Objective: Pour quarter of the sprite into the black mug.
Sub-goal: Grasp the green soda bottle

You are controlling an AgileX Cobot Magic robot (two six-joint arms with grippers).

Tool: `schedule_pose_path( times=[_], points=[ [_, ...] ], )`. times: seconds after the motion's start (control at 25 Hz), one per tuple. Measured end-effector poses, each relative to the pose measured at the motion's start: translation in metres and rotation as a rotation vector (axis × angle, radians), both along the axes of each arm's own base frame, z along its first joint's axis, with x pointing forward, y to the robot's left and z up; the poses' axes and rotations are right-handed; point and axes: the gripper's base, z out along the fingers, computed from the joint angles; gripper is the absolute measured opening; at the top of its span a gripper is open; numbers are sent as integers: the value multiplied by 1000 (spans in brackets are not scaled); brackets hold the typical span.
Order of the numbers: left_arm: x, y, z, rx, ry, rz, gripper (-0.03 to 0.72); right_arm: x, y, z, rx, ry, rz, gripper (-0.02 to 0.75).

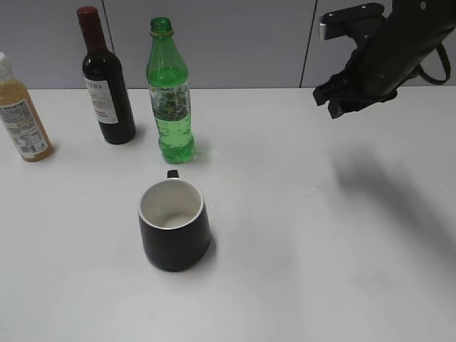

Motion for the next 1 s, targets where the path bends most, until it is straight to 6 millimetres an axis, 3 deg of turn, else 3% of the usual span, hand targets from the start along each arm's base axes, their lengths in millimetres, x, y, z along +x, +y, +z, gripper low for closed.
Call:
schedule_pose_path(
  times=[0.16, 0.48, 0.72, 0.8, 1.0],
  points=[
    [0, 0, 0, 0, 0, 0, 237, 5, -10, 28, 11, 103, -41, 328],
    [0, 0, 0, 0, 0, 0, 237, 14, -72, 66, -7, 215, -192, 342],
    [0, 0, 0, 0, 0, 0, 237, 9, -103, 74, 4, 268, -256, 623],
    [0, 0, 0, 0, 0, 0, 237, 7, -108, 80, 27, 260, -273, 647],
    [0, 0, 0, 0, 0, 0, 237, -8, -114, 100, 51, 218, -282, 624]
  ],
)
